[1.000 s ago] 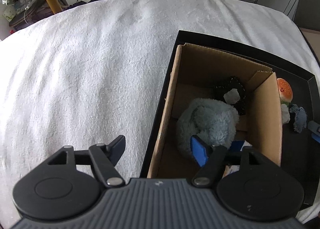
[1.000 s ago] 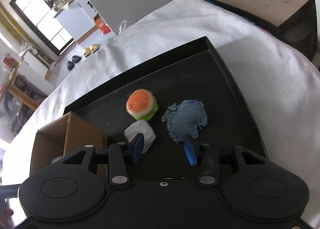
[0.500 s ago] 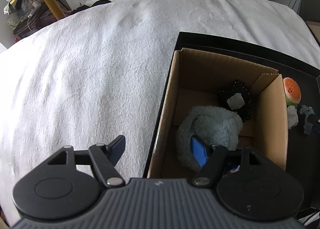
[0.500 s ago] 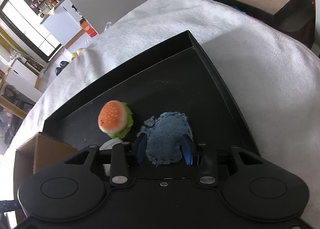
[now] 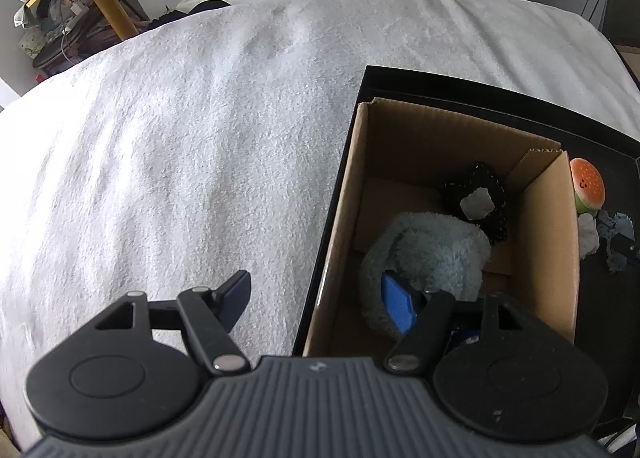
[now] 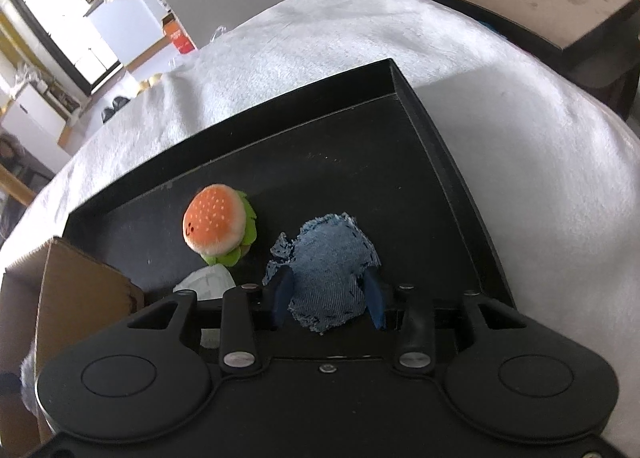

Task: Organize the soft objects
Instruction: 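Move the right gripper to the blue denim cloth and grasp it, then lift the denim cloth with the right gripper and drop it into the box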

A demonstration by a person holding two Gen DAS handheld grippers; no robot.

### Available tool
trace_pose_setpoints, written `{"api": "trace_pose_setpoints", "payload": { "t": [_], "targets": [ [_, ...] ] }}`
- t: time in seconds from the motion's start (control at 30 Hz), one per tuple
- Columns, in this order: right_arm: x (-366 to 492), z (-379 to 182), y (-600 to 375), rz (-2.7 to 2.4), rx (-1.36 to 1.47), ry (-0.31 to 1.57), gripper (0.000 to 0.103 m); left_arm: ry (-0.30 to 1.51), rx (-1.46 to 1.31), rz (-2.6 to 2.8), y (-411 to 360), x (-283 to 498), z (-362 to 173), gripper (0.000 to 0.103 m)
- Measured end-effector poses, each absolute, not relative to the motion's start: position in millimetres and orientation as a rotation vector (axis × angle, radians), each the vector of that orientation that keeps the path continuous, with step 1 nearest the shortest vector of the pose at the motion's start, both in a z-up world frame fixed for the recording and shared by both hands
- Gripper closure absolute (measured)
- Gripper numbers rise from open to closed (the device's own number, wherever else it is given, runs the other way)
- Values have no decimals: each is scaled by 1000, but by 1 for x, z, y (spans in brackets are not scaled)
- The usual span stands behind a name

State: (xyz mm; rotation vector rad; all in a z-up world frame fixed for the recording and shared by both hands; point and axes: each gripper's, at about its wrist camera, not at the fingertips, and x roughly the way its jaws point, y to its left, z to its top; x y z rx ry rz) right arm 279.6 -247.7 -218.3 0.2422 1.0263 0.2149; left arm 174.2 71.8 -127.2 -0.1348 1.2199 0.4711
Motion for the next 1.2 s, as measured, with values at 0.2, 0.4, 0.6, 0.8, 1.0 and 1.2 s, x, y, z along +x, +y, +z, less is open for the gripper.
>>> {"api": "trace_pose_setpoints", "payload": {
  "t": [0.2, 0.4, 0.6, 0.8, 1.0, 1.2],
  "targets": [
    [275, -217, -246, 213, 194, 1044, 73, 1213, -144, 468, 74, 167, -125, 33],
    [266, -209, -252, 223, 219, 1058, 79, 1201, -158, 452, 72, 162, -121, 33],
    [254, -192, -253, 237, 217, 1038, 79, 1187, -173, 437, 72, 157, -117, 33],
    [242, -172, -246, 262, 212, 1018, 79, 1177, -201, 435, 78, 149, -115, 33],
    [232, -151, -234, 294, 190, 985, 78, 1155, -224, 421, 82, 142, -111, 33],
    [224, -135, -219, 331, 169, 965, 78, 1139, -240, 399, 85, 136, -108, 33]
  ]
}}
